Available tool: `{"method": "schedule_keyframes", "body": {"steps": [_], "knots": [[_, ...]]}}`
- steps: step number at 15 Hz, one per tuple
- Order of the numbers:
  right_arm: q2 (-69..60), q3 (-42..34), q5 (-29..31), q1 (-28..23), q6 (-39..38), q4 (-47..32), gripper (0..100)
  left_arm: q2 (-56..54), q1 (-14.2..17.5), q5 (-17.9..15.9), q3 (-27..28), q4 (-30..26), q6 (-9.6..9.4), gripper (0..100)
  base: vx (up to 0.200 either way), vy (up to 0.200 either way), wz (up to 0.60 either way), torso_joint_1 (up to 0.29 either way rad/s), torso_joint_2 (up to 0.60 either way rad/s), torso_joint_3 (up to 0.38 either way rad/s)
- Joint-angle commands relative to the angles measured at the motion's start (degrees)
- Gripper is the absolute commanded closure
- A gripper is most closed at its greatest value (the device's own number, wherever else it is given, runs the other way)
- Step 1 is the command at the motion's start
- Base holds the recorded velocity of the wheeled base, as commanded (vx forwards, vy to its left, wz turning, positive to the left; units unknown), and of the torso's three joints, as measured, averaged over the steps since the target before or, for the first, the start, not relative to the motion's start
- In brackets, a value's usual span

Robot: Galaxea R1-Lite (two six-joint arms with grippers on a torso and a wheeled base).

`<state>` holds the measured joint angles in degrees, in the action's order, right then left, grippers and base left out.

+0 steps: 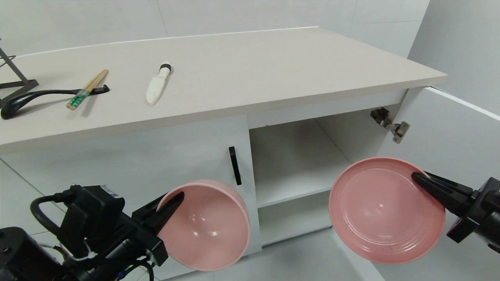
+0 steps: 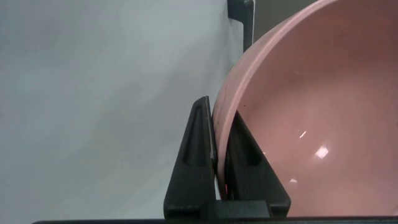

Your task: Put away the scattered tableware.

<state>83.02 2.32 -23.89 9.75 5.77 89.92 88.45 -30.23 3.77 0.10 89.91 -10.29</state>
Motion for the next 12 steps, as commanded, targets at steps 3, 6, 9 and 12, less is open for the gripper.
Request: {"method": "schedule_keyframes", "body": {"steps": [3,6,9,12], "knots": [[0.1,-0.2,0.0,0.0,-0.1,0.1,100,-0.3,0.0,0.0,-0.1,0.1,0.01,100,0.0,0.0,0.0,-0.02,0.1,0.063],[0.5,-0.2,0.0,0.0,-0.1,0.1,100,-0.3,-2.2,0.0,-0.1,0.1,0.01,100,0.0,0.0,0.0,-0.004,0.02,0.012],[0.5,-0.3,0.0,-0.2,-0.1,0.1,100,0.7,-4.3,0.0,-0.1,0.1,-0.43,100,0.0,-0.067,0.0,0.001,0.0,0.001],[1.4,-0.6,0.0,-0.3,-0.1,0.1,100,-0.6,-4.3,0.0,-0.1,0.1,-0.35,100,0.0,-0.2,0.0,0.004,0.0,0.001]]}}
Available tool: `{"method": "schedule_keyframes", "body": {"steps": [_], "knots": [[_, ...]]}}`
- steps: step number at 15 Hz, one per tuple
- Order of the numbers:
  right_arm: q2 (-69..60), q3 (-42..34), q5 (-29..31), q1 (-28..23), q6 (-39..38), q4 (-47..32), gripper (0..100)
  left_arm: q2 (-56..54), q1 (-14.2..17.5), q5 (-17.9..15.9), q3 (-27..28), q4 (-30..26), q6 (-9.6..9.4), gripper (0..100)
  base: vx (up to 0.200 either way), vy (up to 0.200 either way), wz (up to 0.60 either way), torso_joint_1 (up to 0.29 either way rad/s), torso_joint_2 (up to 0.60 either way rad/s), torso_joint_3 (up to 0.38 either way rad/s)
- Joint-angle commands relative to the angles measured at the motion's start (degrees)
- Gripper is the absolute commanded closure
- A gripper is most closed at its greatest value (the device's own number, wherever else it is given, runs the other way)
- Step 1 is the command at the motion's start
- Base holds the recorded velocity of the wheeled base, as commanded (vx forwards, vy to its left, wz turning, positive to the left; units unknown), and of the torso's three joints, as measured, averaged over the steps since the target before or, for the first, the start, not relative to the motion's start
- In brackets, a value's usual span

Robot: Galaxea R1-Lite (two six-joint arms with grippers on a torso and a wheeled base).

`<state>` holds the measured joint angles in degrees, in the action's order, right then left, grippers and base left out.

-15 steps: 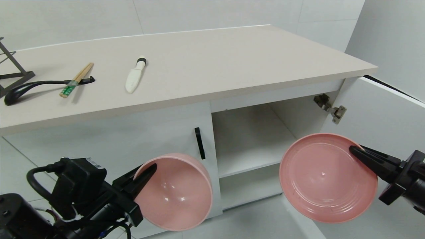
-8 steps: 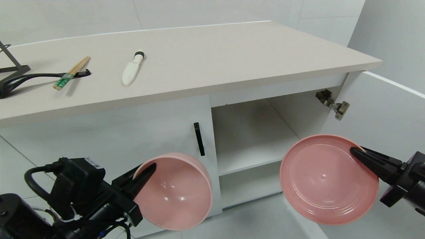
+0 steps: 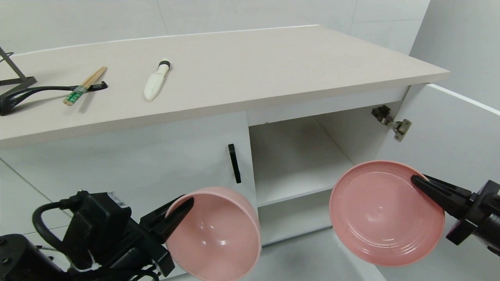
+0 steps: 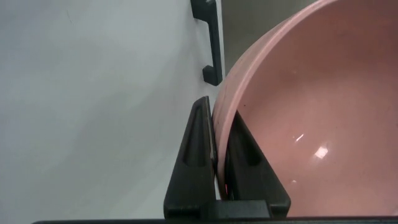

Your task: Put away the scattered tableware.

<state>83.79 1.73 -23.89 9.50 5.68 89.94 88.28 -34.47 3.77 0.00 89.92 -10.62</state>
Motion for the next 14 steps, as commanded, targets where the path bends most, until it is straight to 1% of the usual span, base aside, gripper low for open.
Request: {"method": "schedule_keyframes", "body": {"steps": [1,5,10,12,14], "knots": [[0.8,-0.1,0.0,0.0,0.0,0.1,100,-0.6,-0.2,0.0,0.0,0.1,-0.02,100,0.0,-0.2,0.0,-0.007,0.01,0.007],[1.0,0.0,0.0,0.0,0.0,0.1,100,-0.7,-0.2,0.0,0.0,0.1,-0.02,100,0.0,0.0,0.0,0.0,0.0,0.0],[4.3,0.9,0.0,0.0,0.0,0.1,100,-0.9,-0.2,0.0,0.0,0.1,-0.1,100,0.0,0.0,0.0,0.0,0.0,0.0],[5.4,1.4,0.0,0.0,0.0,0.1,100,-1.1,-0.2,0.0,0.0,0.1,-0.1,100,0.0,-0.2,0.0,0.0,0.0,0.005],[7.3,1.3,-0.1,0.0,0.2,0.1,100,-1.2,-0.3,0.0,0.0,0.1,-0.1,100,0.0,0.0,0.0,0.0,0.0,0.0]]}}
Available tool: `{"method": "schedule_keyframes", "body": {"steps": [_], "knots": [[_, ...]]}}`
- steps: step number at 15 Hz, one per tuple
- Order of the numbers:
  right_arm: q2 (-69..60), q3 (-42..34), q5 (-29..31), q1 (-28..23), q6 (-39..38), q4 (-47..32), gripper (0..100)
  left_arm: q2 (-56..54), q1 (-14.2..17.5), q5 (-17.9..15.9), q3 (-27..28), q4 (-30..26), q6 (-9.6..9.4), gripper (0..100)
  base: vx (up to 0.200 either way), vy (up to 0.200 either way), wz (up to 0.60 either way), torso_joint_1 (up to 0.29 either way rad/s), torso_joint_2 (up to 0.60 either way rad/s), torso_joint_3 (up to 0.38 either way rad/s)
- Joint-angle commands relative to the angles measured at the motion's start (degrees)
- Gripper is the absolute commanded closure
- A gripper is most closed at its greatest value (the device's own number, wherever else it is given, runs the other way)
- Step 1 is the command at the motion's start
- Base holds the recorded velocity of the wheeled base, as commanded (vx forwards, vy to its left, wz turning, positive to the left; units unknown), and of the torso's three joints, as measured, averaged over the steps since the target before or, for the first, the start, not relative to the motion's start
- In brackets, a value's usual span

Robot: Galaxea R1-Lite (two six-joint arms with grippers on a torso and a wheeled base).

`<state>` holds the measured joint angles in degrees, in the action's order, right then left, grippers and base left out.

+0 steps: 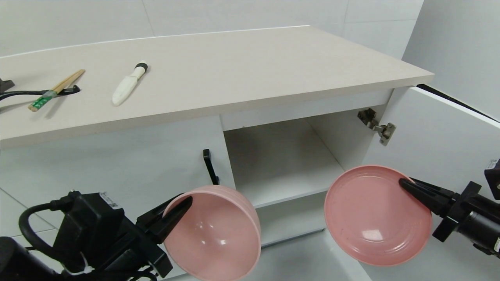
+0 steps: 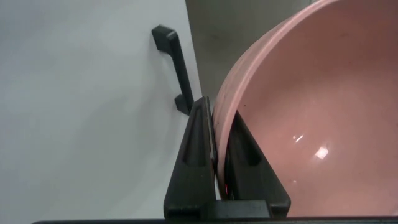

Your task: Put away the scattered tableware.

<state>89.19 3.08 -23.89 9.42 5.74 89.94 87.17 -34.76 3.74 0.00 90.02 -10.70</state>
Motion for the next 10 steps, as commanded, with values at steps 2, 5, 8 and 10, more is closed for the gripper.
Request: {"method": "schedule_keyframes", "body": {"steps": [2,5,8,10], "knots": [[3.2,0.3,-0.1,0.1,0.3,0.1,100,-0.1,-0.1,0.0,0.0,0.0,-0.11,100,0.0,0.0,0.0,0.0,0.0,0.0],[5.2,0.3,-0.2,0.1,0.3,0.1,100,-0.1,-0.1,0.0,0.0,0.0,-0.11,100,0.0,0.0,0.0,0.0,0.0,0.0],[7.0,0.6,-0.1,2.2,0.5,0.1,100,0.0,-0.1,0.0,0.0,0.0,-0.11,100,0.0,0.0,0.0,0.0,0.0,0.0],[7.0,0.7,-0.1,3.7,0.7,0.1,100,0.0,-0.1,0.0,0.0,0.0,0.16,100,0.0,0.0,0.0,0.0,0.0,0.0]]}}
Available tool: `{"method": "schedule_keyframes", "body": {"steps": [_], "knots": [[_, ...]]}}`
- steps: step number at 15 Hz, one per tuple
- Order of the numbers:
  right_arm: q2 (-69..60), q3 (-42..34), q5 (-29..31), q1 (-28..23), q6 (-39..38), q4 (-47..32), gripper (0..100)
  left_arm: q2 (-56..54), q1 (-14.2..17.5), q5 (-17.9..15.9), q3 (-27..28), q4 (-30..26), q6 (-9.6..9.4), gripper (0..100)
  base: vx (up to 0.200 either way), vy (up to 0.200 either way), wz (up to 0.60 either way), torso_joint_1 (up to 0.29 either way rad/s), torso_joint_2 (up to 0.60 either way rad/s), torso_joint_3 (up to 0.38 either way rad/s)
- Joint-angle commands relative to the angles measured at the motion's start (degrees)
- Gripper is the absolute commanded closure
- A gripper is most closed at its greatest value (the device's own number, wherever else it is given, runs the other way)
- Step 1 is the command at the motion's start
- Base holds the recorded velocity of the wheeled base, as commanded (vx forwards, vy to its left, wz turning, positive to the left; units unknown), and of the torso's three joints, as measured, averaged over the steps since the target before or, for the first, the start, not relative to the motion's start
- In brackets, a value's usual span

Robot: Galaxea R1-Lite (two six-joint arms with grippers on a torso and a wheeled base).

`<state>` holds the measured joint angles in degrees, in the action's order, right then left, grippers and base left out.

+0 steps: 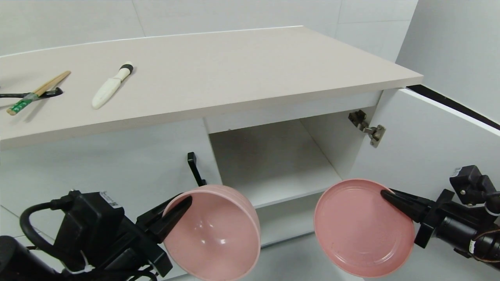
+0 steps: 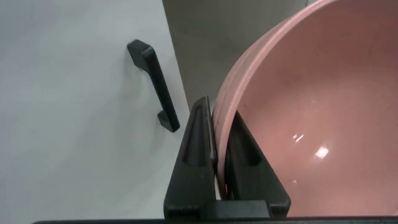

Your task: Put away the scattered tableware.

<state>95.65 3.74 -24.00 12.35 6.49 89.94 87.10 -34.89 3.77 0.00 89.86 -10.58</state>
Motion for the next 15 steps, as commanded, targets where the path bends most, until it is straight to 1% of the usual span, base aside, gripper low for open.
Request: {"method": "schedule_keyframes", "body": {"steps": [1,2,4,5,7,9,10,11,12,15], "knots": [[0.5,0.3,0.0,0.8,0.7,0.1,100,0.1,0.0,0.0,0.0,0.1,0.03,100,0.0,0.0,0.0,0.0,0.0,0.0],[0.5,0.4,0.0,0.8,1.0,0.1,100,0.2,0.0,0.0,0.0,0.1,0.03,100,0.0,0.0,0.0,0.0,0.0,0.0],[1.0,1.6,0.0,0.8,1.0,0.1,100,0.3,0.0,0.0,0.0,0.1,0.21,100,-0.2,0.2,0.0,0.002,0.0,0.002],[1.9,2.9,0.1,0.8,0.7,0.1,100,0.2,0.0,0.0,0.0,0.1,-0.14,100,-0.2,0.2,0.0,0.002,0.0,-0.002],[5.4,7.2,0.3,1.4,-0.2,0.1,100,0.5,0.0,0.0,0.0,0.1,-0.23,100,0.0,0.0,0.0,0.0,0.0,0.0],[8.9,11.6,0.4,5.9,-2.8,0.1,100,0.8,0.0,0.0,0.0,0.1,-0.14,100,0.0,0.0,0.0,0.0,0.0,0.0],[11.0,13.8,1.7,8.4,-3.5,0.1,100,1.1,0.0,0.0,0.0,0.1,-0.23,100,0.0,0.0,0.0,0.0,0.0,0.0],[12.0,15.0,3.2,9.0,-3.7,0.1,100,1.2,0.0,0.0,0.0,0.1,-0.23,100,0.0,0.0,0.0,0.0,0.0,0.0],[16.6,18.8,7.7,9.3,-3.9,0.1,100,1.5,0.0,0.0,0.0,0.1,-0.23,100,0.0,0.0,0.0,0.0,0.0,0.0],[22.7,23.4,8.5,7.7,-6.1,0.1,100,2.3,0.0,0.0,0.0,0.1,-0.23,100,0.0,0.0,0.0,0.0,0.0,0.0]]}}
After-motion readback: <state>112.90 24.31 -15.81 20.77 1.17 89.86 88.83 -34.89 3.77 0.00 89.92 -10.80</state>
